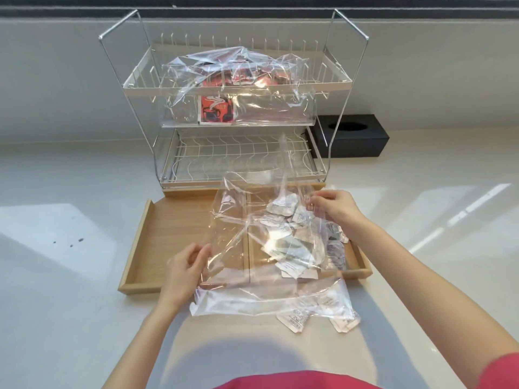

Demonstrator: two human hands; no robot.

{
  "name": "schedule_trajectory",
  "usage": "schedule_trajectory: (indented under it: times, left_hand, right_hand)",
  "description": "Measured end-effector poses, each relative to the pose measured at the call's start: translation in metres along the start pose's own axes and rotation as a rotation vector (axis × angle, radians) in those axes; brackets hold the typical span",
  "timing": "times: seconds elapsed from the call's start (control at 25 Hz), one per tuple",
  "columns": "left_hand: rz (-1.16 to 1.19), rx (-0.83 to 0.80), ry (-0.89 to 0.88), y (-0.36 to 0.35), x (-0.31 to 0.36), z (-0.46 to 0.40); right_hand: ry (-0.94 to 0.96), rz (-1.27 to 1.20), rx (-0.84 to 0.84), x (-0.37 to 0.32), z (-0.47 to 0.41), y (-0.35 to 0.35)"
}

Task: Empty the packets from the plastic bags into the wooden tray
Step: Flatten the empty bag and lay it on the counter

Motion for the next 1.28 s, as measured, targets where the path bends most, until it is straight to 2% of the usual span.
schedule_trajectory:
  times: [0.16, 0.28, 0.44, 0.56, 0.72, 0.84, 1.0, 1.12, 1.28]
  left_hand:
    - [0.078, 0.115, -0.061, 0.009, 0.001, 0.002]
    - [0.109, 0.099, -0.069, 0.007, 0.001, 0.000]
    - [0.140, -0.129, -0.025, 0.009, -0.003, -0.004]
    - [0.146, -0.164, -0.015, 0.007, 0.005, -0.012]
    - [0.273, -0.091, 0.005, -0.002, 0.039, -0.030]
    - [0.194, -0.005, 0.014, -0.005, 0.053, -0.044]
    - [0.088, -0.023, 0.017, -0.011, 0.054, -0.051]
    - [0.099, 0.065, 0.018, -0.011, 0.046, -0.052]
    - [0.274, 0.144, 0.040, -0.008, 0.044, -0.048]
  right_hand:
    - [-0.038, -0.337, 0.049, 0.007, 0.002, 0.007]
    - [-0.022, -0.533, 0.036, 0.008, 0.005, 0.010]
    - [-0.041, -0.348, 0.016, 0.007, 0.009, 0.010]
    - [-0.021, -0.195, 0.012, 0.005, 0.013, 0.003]
    - [0.016, -0.120, 0.002, 0.001, 0.014, -0.005]
    - [0.062, -0.067, 0.001, 0.001, 0.017, -0.010]
    - [0.155, -0.054, 0.036, 0.003, 0.021, -0.015]
    - [0.140, -0.184, 0.111, 0.005, 0.022, -0.014]
    - [0.081, -0.421, 0.119, 0.007, 0.025, -0.012]
Point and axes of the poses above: each hand's wrist, its own z-axis away from the middle knuckle, its own y-axis out of the back of the hand, x = y × z, the point moved 1 cm from there along -z, towards the middle knuckle, and after that the axes turned 12 degrees about z, right-handed, at the moved point
